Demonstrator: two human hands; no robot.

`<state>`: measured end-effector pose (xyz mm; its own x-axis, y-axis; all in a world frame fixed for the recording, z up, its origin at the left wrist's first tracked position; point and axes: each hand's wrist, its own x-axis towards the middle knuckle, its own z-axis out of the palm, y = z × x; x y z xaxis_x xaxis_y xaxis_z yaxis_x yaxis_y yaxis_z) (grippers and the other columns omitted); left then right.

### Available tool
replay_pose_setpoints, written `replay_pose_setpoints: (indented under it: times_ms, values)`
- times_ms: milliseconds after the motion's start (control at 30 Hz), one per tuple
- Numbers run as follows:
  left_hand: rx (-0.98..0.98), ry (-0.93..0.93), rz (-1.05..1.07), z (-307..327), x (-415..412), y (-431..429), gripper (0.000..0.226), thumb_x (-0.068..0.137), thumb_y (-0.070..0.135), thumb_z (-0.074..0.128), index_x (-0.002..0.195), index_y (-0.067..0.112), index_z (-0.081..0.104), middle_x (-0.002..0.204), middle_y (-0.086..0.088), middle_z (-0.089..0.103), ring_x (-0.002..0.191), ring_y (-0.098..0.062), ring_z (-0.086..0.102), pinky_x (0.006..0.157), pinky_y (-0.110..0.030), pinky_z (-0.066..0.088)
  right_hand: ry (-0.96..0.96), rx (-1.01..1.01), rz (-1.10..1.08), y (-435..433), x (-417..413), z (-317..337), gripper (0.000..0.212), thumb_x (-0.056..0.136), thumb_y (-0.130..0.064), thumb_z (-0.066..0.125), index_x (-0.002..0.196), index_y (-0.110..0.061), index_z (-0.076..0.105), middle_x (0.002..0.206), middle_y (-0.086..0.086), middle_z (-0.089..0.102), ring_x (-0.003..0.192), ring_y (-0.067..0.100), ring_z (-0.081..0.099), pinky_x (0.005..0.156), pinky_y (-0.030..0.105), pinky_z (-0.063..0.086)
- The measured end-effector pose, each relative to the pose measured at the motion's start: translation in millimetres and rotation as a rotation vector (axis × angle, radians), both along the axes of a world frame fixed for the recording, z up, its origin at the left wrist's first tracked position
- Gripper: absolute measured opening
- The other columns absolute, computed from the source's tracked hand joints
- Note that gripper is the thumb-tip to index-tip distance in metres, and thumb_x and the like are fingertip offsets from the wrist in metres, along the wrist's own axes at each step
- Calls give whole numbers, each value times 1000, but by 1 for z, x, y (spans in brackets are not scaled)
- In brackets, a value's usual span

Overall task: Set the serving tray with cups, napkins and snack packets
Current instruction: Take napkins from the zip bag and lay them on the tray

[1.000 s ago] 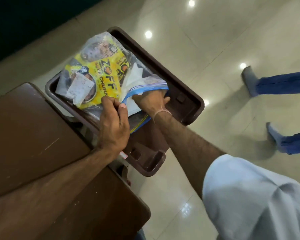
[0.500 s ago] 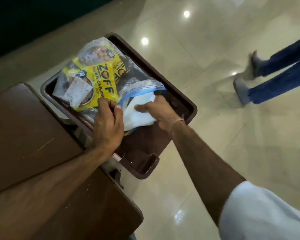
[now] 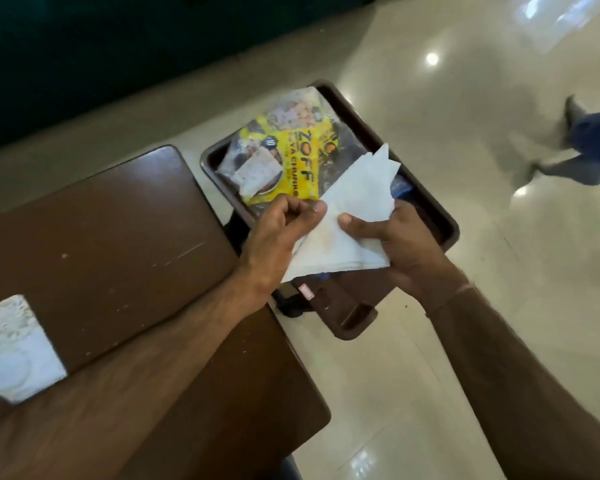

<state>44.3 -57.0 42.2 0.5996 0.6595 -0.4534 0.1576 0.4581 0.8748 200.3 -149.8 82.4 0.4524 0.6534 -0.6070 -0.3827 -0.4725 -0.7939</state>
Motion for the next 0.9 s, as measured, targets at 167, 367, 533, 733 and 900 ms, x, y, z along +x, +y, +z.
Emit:
replay_pose_setpoints:
  times_ms: [167,367,533,733,900]
  values:
    - [93,80,20,15,-85,21,42,68,39,86,103,24,68,98,3,76,87,-14,73,71,-30,59,-9,34,89,50,-79,-5,39,81,-3,78,117,2,65,111,18,75,101,36,73,81,49,61]
    - [178,319,110,19,-212,43,36,79,36,80,111,25,65,102,8,71,88,-13,71,67,-25,61,9,17,312,107,-185,-2,40,83,-13,78,119,-4,65,110,12,76,97,29,75,80,43,62]
    - [104,363,277,24,-318,44,35,83,38,76,113,22,69,99,5,75,84,-13,73,69,-30,61,-7,-1,500,143,-284,-1,40,88,-20,75,122,-4,63,116,12,74,102,32,73,87,50,60]
    - [-153,240,517,18,-422,18,36,87,40,73,105,10,64,73,-25,66,48,-28,55,44,-27,41,-102,-69,656,162,-394,-17,26,92,-25,70,114,-11,68,108,4,76,97,26,74,80,42,62]
    - [-305,164,691,2,-457,-31,26,93,30,67,107,8,64,76,-13,74,55,-21,65,53,-32,54,-300,-100,818,147,-444,-41,15,93,-33,67,99,-20,70,95,-5,76,84,17,74,65,29,59]
